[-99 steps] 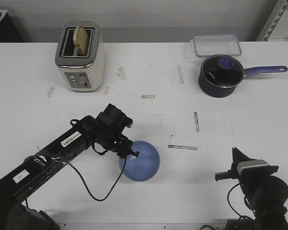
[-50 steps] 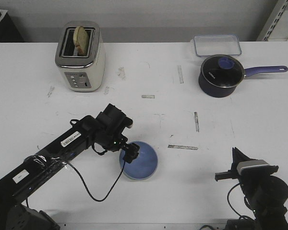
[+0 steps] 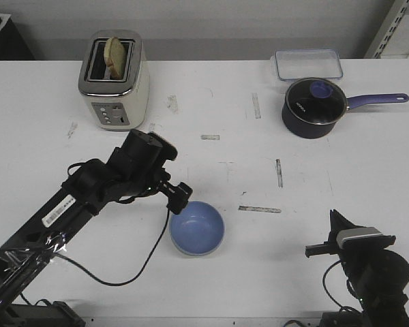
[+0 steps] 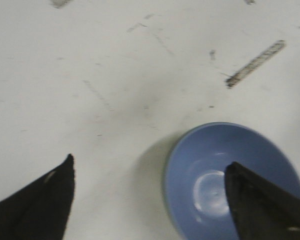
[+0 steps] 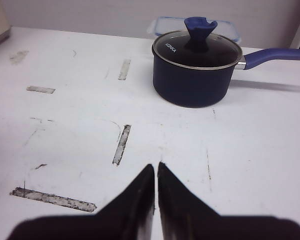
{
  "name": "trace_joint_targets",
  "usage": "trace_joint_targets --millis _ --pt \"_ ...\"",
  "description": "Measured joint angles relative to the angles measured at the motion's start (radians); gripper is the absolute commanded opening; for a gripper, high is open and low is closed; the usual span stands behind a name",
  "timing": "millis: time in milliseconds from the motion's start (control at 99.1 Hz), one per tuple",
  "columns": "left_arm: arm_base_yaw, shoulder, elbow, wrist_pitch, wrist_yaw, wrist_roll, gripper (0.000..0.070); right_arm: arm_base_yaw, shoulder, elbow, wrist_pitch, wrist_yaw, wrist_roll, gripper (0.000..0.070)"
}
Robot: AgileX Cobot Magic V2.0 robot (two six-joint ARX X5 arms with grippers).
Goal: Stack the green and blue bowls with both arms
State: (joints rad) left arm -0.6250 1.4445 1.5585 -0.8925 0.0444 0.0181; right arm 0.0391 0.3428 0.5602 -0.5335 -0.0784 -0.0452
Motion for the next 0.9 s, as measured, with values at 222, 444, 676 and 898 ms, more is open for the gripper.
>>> trace_joint_targets --millis 222,444,676,898 --pt "0.096 -0.168 -0.04 0.074 -0.197 0.037 0.0 0.0 0.0 0.0 0.0 0.0 0.0 0.0" --pt "0.261 -0.436 -0.261 0.263 -0.198 0.045 0.0 0.0 0.0 0.0 0.0 0.0 0.0 0.0" --pt "0.418 -0.749 -0.662 0.464 -0.127 0.043 0.0 0.0 0.0 0.0 0.0 0.0 0.0 0.0" --pt "0.549 -1.03 -0.958 0.589 0.024 0.021 0.0 0.021 0.0 0.0 0.0 0.0 0.0 0.0"
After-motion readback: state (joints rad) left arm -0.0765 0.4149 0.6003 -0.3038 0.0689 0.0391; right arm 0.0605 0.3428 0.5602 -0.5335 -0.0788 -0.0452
